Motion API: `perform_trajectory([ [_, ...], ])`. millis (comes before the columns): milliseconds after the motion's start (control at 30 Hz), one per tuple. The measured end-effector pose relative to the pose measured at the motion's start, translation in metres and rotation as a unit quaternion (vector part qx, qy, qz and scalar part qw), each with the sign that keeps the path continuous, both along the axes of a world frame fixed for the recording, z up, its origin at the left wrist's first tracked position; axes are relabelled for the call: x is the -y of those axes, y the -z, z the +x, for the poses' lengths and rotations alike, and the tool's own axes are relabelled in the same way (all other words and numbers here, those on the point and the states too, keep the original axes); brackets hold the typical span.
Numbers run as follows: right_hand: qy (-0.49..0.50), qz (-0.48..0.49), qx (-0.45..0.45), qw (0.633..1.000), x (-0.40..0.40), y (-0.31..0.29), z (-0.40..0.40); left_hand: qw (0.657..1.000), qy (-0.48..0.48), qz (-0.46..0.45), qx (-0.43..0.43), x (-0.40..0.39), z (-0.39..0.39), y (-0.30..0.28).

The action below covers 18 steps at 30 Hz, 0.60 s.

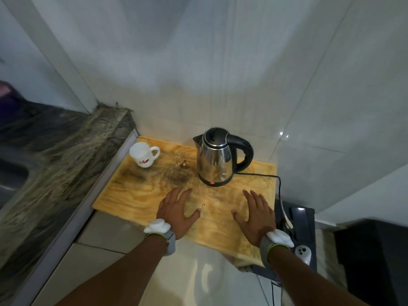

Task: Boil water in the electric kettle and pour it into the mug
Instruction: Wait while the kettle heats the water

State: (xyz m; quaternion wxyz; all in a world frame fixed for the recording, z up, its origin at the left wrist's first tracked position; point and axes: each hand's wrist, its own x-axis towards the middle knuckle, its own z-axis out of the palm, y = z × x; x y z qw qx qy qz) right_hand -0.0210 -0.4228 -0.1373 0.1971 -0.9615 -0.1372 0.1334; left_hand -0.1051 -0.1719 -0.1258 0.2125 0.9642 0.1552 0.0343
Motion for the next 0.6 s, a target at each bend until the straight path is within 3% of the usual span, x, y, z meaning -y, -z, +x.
perform_trajectory([
  [600, 0.01, 0.086, 0.097, 0.992, 0.01, -0.106, 0.008, 0.996, 0.027, 0.029, 0.076, 0.017, 0.013, -0.112],
])
